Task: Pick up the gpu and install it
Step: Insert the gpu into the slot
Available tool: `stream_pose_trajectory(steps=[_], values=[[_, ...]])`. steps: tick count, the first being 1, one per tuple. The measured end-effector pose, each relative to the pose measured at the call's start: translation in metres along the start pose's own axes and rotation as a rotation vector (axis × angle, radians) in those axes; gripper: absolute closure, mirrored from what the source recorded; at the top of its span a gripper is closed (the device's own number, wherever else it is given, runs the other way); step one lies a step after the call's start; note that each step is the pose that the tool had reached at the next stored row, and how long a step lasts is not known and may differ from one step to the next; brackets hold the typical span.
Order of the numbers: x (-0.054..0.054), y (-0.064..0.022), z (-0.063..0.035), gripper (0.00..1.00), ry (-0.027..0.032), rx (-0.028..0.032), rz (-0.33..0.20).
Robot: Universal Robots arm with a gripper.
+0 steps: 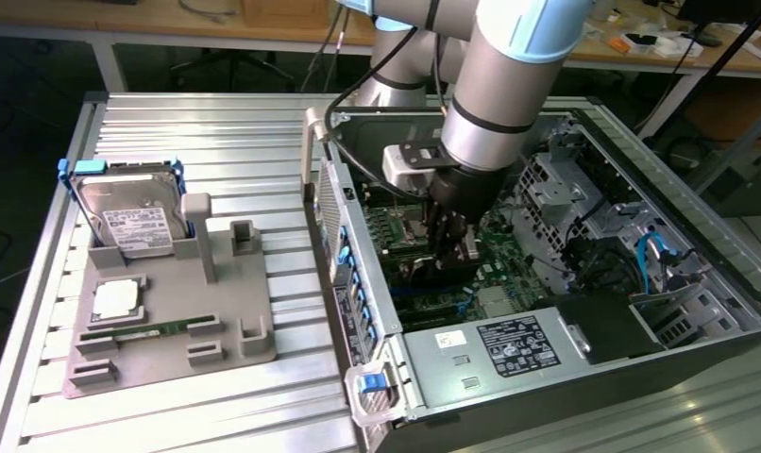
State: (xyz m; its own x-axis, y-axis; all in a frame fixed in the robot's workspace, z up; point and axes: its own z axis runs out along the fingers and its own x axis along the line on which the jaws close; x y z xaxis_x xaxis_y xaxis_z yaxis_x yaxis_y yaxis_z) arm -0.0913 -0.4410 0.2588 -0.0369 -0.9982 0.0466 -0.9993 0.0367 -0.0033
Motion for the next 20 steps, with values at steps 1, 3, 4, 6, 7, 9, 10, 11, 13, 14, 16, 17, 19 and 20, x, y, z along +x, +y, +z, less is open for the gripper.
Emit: stream_pose_trajectory(steps=[1,3,4,6,7,9,10,11,13,14,16,17,19,20], values=[[0.000,0.0000,0.0010,0.73,0.0003,0.0000,0.000],[0.000,0.0001,0.0017,0.73,0.0004,0.0000,-0.001],[0.000,0.0001,0.0018,0.73,0.0002,0.0000,-0.001],[0.000,0.0001,0.0020,0.73,-0.0002,0.0002,-0.001],[0.000,0.0001,0.0020,0.73,-0.0001,0.0002,-0.001],[0.000,0.0013,0.0074,0.73,-0.0003,0.0081,-0.001],[0.000,0.0017,0.0102,0.73,-0.0002,0.0088,0.000],[0.000,0.0022,0.0113,0.73,-0.0002,0.0090,0.000],[-0.001,0.0023,0.0124,0.73,-0.0030,0.0099,0.000],[0.000,0.0022,0.0114,0.60,-0.0004,0.0091,0.000],[0.000,0.0022,0.0114,0.48,-0.0005,0.0091,0.000],[0.000,0.0022,0.0114,0.42,-0.0006,0.0092,0.000],[0.000,0.0022,0.0114,0.36,-0.0006,0.0092,0.000],[0.000,0.0022,0.0114,0.30,-0.0005,0.0091,0.000]])
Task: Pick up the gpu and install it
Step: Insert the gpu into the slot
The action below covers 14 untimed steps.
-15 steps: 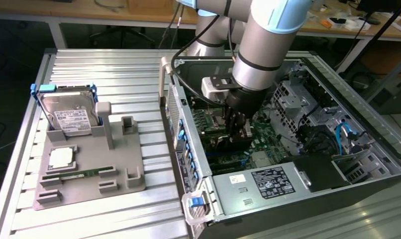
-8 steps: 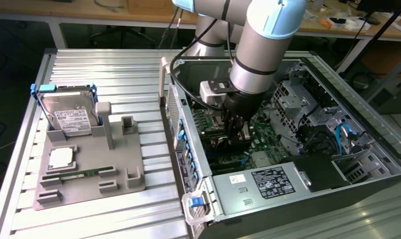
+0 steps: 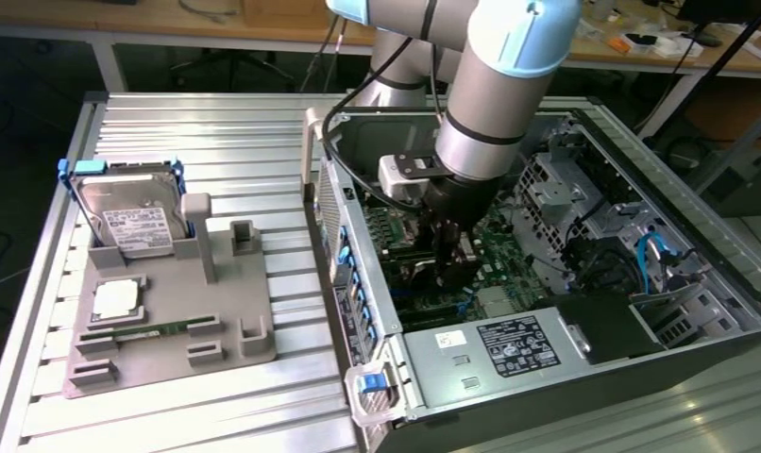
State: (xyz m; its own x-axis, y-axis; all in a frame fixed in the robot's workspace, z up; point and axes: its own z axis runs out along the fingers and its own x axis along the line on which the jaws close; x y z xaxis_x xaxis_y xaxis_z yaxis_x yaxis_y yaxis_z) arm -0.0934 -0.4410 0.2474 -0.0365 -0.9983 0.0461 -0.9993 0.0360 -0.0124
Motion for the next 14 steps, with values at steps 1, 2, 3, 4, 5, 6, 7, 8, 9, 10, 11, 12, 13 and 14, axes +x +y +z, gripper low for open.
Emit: stream_pose_trajectory(steps=[1,2,3,4,5,6,7,8,9,10,11,12,13,14], values=[[0.000,0.0000,-0.0001,0.30,0.0000,0.0000,0.000],[0.000,0.0000,-0.0010,0.30,0.0004,-0.0002,0.000],[0.000,0.0000,-0.0032,0.30,0.0004,-0.0002,0.000],[0.000,-0.0001,-0.0100,0.30,0.0000,0.0001,0.000],[0.001,-0.0002,-0.0143,0.30,-0.0001,0.0001,0.000],[0.001,-0.0002,-0.0190,0.30,-0.0001,0.0000,0.000],[0.001,-0.0003,-0.0237,0.30,0.0001,-0.0001,0.000],[0.001,-0.0003,-0.0280,0.30,0.0001,0.0000,0.000],[0.001,-0.0004,-0.0326,0.30,-0.0001,0.0000,0.000],[0.002,-0.0004,-0.0361,0.30,0.0000,0.0000,0.000],[0.002,-0.0005,-0.0390,0.30,0.0002,-0.0001,0.000],[0.002,-0.0005,-0.0413,0.30,0.0007,0.0000,0.000],[0.002,-0.0006,-0.0427,0.30,0.0011,0.0000,0.000],[0.002,-0.0006,-0.0433,0.30,0.0011,0.0002,0.000]])
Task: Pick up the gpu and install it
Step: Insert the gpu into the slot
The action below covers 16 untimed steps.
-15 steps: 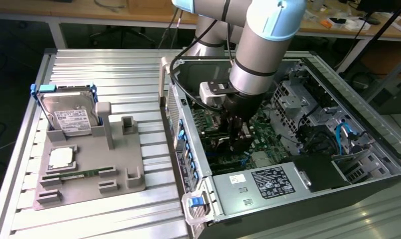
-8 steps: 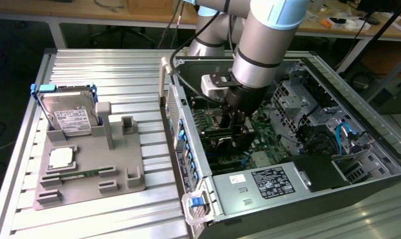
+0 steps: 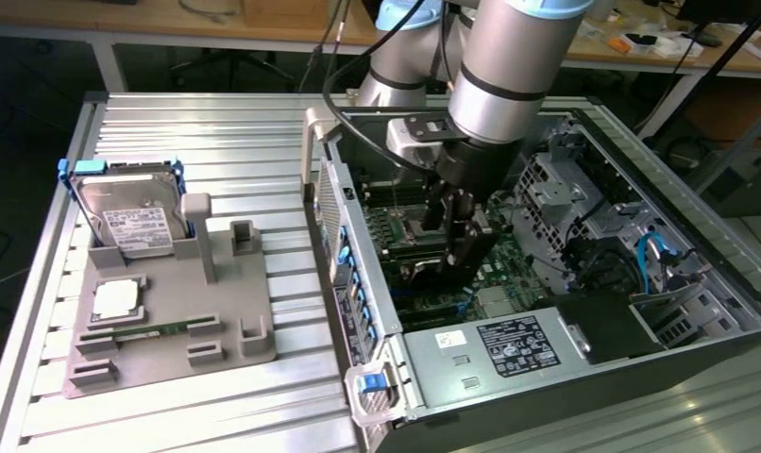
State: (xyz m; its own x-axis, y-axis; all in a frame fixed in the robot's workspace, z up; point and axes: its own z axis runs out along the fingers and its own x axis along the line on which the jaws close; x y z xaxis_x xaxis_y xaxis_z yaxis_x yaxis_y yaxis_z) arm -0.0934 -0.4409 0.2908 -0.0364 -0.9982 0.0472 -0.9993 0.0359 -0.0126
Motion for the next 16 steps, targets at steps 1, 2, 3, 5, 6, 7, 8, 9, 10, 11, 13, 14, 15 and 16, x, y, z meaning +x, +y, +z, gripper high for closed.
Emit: stream_pose_trajectory(steps=[1,2,3,5,6,7,8,9,10,11,13,14,15,16], values=[[-0.0001,0.0000,0.0000,0.30,0.0003,0.0003,0.000],[-0.0004,0.0000,0.0000,0.31,0.0032,0.0004,0.000],[-0.0004,0.0001,-0.0001,0.31,0.0036,0.0002,0.000],[-0.0003,0.0001,-0.0001,0.38,0.0037,0.0002,0.000],[-0.0004,0.0001,-0.0002,0.44,0.0037,0.0002,0.000],[-0.0003,0.0000,-0.0002,0.56,0.0038,0.0002,0.000],[-0.0004,0.0000,-0.0002,0.56,0.0038,0.0002,0.000],[-0.0004,0.0000,-0.0002,0.62,0.0038,0.0002,0.000],[-0.0003,0.0000,-0.0002,0.68,0.0038,0.0002,0.000],[-0.0004,0.0001,-0.0002,0.74,0.0038,0.0002,0.000],[-0.0003,0.0000,-0.0002,0.80,0.0038,0.0002,0.000],[-0.0004,0.0001,-0.0002,0.86,0.0038,0.0002,0.000],[-0.0003,0.0000,-0.0002,0.86,0.0038,0.0002,0.000],[-0.0003,0.0001,-0.0002,0.89,0.0038,0.0002,0.000]])
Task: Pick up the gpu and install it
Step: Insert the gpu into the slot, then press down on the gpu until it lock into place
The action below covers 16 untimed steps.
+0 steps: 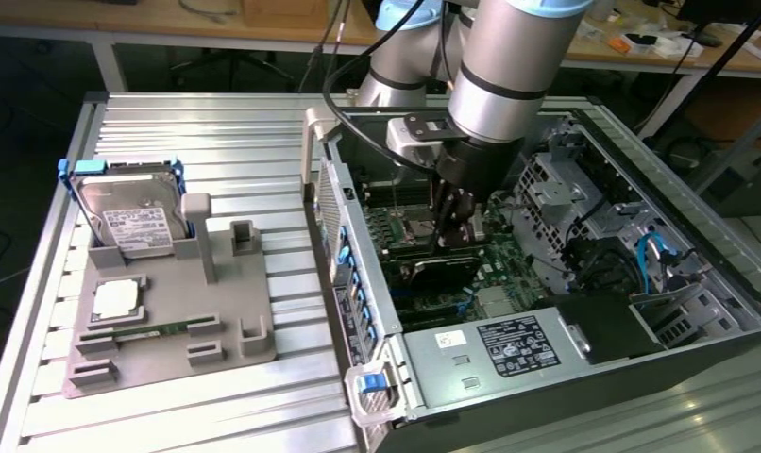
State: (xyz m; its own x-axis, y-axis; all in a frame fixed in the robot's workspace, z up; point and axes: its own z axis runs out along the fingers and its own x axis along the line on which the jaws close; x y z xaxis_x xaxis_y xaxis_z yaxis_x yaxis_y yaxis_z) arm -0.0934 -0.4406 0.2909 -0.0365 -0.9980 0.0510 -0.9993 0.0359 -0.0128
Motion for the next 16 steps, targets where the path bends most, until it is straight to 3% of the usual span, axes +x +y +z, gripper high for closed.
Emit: stream_pose_trajectory(steps=[16], values=[[-0.0001,0.0000,0.0007,0.89,0.0000,0.0000,0.000]])
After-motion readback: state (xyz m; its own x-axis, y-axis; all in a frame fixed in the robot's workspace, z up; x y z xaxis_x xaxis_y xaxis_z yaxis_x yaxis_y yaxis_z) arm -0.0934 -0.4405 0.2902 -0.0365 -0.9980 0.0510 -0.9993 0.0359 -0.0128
